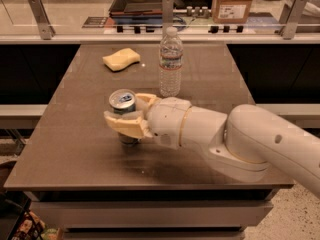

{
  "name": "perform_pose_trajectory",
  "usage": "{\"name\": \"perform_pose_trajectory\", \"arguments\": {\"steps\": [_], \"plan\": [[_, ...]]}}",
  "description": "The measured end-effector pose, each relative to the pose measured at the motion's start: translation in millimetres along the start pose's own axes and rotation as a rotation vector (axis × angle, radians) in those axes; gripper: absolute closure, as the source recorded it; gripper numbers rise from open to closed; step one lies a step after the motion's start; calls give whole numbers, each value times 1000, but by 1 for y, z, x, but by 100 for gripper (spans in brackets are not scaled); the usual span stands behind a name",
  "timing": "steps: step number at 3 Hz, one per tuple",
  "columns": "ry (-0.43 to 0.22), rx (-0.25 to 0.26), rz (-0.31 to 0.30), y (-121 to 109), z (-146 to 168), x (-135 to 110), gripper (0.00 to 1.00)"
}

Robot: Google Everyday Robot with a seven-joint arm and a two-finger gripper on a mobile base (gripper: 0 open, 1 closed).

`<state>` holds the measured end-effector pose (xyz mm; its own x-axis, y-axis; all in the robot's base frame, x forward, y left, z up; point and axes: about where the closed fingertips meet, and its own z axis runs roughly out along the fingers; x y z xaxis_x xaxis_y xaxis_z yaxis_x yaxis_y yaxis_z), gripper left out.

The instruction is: Pick redbull can

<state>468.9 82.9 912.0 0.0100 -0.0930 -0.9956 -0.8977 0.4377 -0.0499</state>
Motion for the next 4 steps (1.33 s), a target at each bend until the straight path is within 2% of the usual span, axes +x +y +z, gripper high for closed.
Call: {"name": "perform_pose_trajectory", "arguments": {"steps": [2, 4], "plan": [[-43, -25, -174, -22, -30, -52, 100], [-59, -7, -330, -17, -48, -107, 100]]}}
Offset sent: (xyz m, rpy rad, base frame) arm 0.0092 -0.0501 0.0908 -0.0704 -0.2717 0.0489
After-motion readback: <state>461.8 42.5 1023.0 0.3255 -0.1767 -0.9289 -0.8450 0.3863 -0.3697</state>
